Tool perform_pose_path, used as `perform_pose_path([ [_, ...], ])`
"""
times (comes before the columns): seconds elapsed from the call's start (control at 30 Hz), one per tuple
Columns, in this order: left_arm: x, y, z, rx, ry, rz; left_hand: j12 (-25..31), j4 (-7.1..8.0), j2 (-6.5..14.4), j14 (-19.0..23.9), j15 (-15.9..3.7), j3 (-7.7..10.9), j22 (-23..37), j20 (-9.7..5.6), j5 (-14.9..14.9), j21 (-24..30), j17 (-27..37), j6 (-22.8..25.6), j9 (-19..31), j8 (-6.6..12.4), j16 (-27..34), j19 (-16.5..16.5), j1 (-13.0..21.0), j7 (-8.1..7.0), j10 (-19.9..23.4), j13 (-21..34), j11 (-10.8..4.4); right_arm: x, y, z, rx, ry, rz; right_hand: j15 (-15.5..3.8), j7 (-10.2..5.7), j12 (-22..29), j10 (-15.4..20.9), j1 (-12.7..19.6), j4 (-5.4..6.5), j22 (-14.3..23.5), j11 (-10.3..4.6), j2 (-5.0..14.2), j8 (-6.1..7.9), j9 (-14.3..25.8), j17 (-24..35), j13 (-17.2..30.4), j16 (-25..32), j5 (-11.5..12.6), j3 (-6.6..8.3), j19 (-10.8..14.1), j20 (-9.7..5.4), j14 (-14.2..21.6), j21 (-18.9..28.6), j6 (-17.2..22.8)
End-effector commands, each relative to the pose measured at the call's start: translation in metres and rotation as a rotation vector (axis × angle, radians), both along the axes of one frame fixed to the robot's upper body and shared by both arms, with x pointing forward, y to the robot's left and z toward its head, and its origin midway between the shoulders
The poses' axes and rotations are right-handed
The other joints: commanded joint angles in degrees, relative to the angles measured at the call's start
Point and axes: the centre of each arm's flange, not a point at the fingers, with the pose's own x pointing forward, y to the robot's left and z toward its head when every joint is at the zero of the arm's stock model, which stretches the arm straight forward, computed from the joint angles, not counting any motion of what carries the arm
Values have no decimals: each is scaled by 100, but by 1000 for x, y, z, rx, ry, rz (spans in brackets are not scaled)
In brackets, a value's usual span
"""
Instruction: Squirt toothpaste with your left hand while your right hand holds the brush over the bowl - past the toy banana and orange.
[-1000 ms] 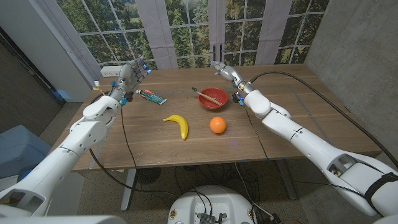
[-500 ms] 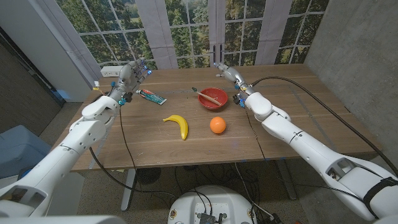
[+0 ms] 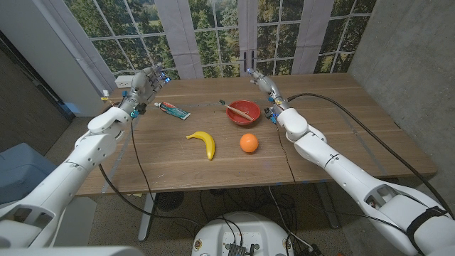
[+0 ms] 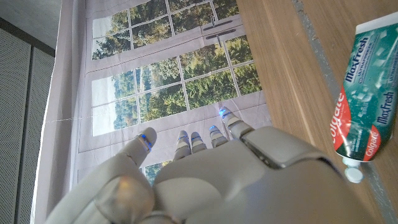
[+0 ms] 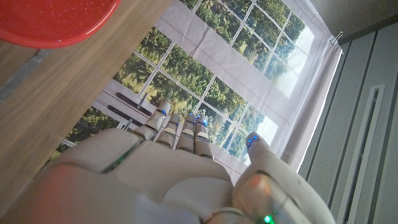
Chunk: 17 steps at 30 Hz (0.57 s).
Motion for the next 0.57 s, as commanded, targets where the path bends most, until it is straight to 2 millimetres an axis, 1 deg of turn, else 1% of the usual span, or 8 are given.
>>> perform_pose_path([
  [0.03,16,7,7,-1,-4,-26,15,-49,277,-68,-430,10,11,-449,-13,-6,-5,-59,5,-10,-32,-44,-50,-14,-52,18,-13,5,-6,-4,153,26,53,-25,33,-2,-43,3,-56,13,40,-14,-5,14,-43,-12,-29,-7,-5,67,-16,-62,-40,0],
  [0.1,18,5,8,0,-3,-32,17,-54,273,-73,-433,9,11,-451,-16,-6,-5,-62,5,-9,-33,-47,-51,-16,-55,18,-15,6,-9,-5,178,30,65,10,47,-5,-61,-9,-61,14,56,-20,-8,14,-61,-20,-23,-7,-10,98,-19,-71,-46,-8],
  [0.33,17,0,11,21,3,-33,21,-71,272,-87,-420,10,11,-453,-28,-9,-6,-80,5,-6,-32,-58,-56,-13,-66,18,-4,6,-22,-9,243,39,104,49,97,7,-53,-39,-70,19,67,-12,-2,14,-114,-39,8,-3,-11,183,-123,-48,-66,10],
  [0.4,17,-1,11,29,5,-23,23,-74,273,-88,-419,10,11,-455,-30,-9,-6,-81,5,-5,-31,-58,-57,-11,-65,18,1,8,-27,-11,261,44,105,71,98,11,-49,-54,-71,19,95,-11,-1,14,-131,-46,20,-2,-14,216,-150,-34,-73,14],
  [0.43,16,-1,11,31,9,-21,24,-75,273,-87,-422,10,11,-455,-31,-8,-6,-81,5,-4,-31,-58,-57,-13,-66,18,-4,9,-29,-12,273,50,113,126,113,21,-31,-77,-74,20,175,-10,-2,14,-158,-56,34,-2,-19,268,-156,-17,-84,16],
  [0.47,16,-1,10,29,14,-20,24,-77,273,-88,-422,10,11,-457,-33,-8,-6,-84,5,-4,-30,-59,-58,-9,-67,18,-4,10,-30,-14,286,52,121,260,164,19,-52,-122,-90,19,318,5,-3,14,-229,-81,57,2,-24,392,-77,3,-120,25],
  [0.53,17,-2,8,26,26,-17,26,-81,274,-89,-416,11,11,-457,-35,-9,-6,-85,5,-2,-30,-63,-59,-5,-69,18,-5,10,-32,-17,295,48,116,440,279,20,-66,-161,-104,19,395,15,-3,14,-290,-99,73,4,-26,484,19,29,-158,34],
  [0.57,18,-2,7,26,32,-17,26,-82,275,-90,-419,11,11,-454,-37,-9,-6,-85,5,-1,-29,-63,-59,-6,-70,18,-10,10,-33,-18,299,47,118,453,307,21,-66,-170,-104,19,411,18,-1,14,-299,-102,78,4,-26,496,29,41,-165,40],
])
